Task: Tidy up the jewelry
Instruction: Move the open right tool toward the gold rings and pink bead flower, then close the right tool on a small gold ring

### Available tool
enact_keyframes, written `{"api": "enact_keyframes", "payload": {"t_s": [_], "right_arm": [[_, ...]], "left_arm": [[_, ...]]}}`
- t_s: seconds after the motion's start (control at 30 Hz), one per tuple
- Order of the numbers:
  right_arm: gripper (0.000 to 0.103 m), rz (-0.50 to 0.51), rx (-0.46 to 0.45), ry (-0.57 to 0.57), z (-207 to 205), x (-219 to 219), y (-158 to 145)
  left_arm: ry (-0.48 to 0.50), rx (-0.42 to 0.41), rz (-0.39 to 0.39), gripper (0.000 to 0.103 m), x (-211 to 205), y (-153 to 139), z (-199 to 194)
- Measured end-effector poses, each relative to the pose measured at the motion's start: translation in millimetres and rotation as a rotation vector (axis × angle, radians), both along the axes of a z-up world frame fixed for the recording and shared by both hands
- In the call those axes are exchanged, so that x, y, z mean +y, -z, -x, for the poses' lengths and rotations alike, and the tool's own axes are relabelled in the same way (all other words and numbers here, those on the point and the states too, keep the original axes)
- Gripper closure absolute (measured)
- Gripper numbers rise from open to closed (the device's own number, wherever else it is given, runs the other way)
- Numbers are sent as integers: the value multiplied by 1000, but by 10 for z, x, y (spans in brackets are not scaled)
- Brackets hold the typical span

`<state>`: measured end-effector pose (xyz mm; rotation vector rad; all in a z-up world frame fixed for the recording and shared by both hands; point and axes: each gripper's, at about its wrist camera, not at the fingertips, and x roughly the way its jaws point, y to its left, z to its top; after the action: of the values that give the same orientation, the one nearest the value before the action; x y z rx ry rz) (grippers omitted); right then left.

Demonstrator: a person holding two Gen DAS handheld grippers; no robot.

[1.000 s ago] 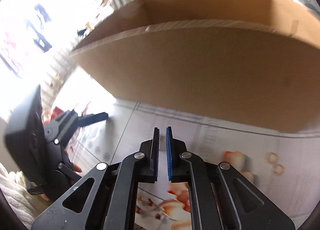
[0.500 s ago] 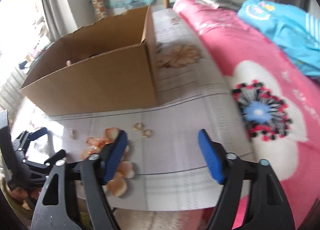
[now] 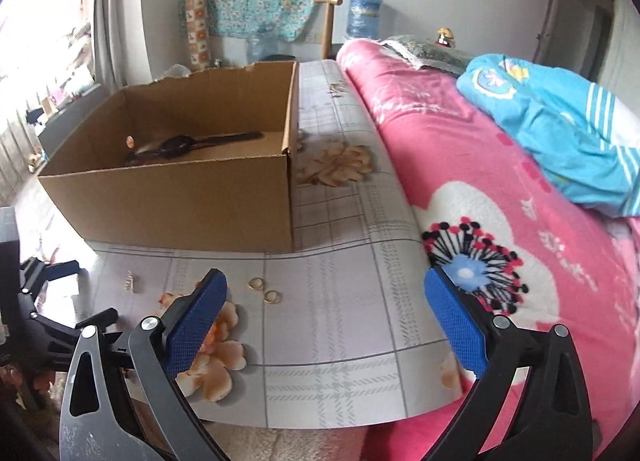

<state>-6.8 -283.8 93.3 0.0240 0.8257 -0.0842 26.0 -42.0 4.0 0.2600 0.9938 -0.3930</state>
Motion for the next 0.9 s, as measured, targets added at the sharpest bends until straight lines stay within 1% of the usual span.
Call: {"api": "enact_keyframes", "payload": {"t_s": [0.1, 0.17, 0.2, 0.23, 0.27, 0.3, 0.33, 0.37, 0.4, 0.47, 0.53, 0.67, 0.73, 0.8, 0.9], "right_arm": [[8, -39, -11, -47, 41, 101, 18], [8, -12, 20, -46, -13, 188, 126], [12, -8, 30, -46, -39, 200, 163], [21, -18, 43, -53, -78, 222, 228], [25, -31, 56, -58, -106, 233, 272], [34, -42, 78, -57, -147, 244, 330], [38, -48, 91, -58, -161, 267, 367], [46, -57, 105, -66, -193, 282, 413], [51, -63, 111, -73, -203, 305, 442], [54, -58, 125, -91, -244, 350, 502], [61, -34, 132, -97, -261, 396, 534], [70, -18, 147, -111, -296, 427, 602], [76, -11, 154, -114, -305, 428, 623], [79, -1, 152, -120, -320, 419, 632], [80, 5, 151, -127, -330, 428, 629]], "left_arm": [[1, 7, -4, 5, -16, -3, -27], [4, -3, 0, 5, -27, -7, -27], [5, -5, 1, 5, -32, -9, -29], [5, -5, 1, 5, -44, -12, -38], [6, -5, 1, 5, -42, -12, -35], [5, -5, 1, 5, -31, -5, -22], [6, -4, 1, 5, -41, -5, -26], [8, -4, 1, 5, -23, -1, -22], [9, -5, 2, 5, -12, 1, -20], [12, -6, 3, 5, 1, 2, -16], [12, -8, 4, 5, 6, 7, -8], [13, -10, 6, 5, 23, 8, 5], [12, -10, 5, 5, 18, 10, 3], [13, -11, 5, 4, 23, 11, -1], [12, -11, 5, 4, 20, 13, -1]]}}
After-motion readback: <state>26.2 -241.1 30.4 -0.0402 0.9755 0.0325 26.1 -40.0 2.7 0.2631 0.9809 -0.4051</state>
